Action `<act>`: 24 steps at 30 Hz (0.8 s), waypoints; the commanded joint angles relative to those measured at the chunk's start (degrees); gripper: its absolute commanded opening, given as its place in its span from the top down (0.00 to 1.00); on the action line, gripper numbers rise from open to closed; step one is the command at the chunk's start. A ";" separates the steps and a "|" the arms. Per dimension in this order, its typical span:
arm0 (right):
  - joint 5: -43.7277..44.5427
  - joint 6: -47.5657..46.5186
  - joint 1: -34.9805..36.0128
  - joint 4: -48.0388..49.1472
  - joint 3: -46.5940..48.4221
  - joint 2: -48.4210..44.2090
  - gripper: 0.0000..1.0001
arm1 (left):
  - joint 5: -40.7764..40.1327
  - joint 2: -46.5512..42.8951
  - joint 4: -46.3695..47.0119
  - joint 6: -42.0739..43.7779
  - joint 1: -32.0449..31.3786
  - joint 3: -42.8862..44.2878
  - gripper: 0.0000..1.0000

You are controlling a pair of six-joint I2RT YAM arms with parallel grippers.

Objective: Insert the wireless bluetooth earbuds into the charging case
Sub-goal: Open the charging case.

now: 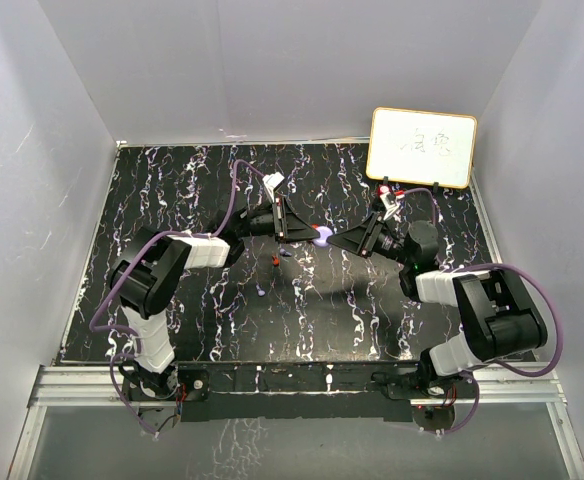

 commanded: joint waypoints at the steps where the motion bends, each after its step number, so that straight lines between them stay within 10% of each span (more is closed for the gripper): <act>1: -1.13 2.61 -0.14 8.89 -0.43 0.52 0.64 | -0.70 -3.51 1.07 -0.12 -0.33 0.28 1.00; 24: -0.45 9.38 -0.58 20.16 -0.11 6.82 0.66 | -3.88 -4.96 -2.46 -0.09 -1.00 -1.32 1.00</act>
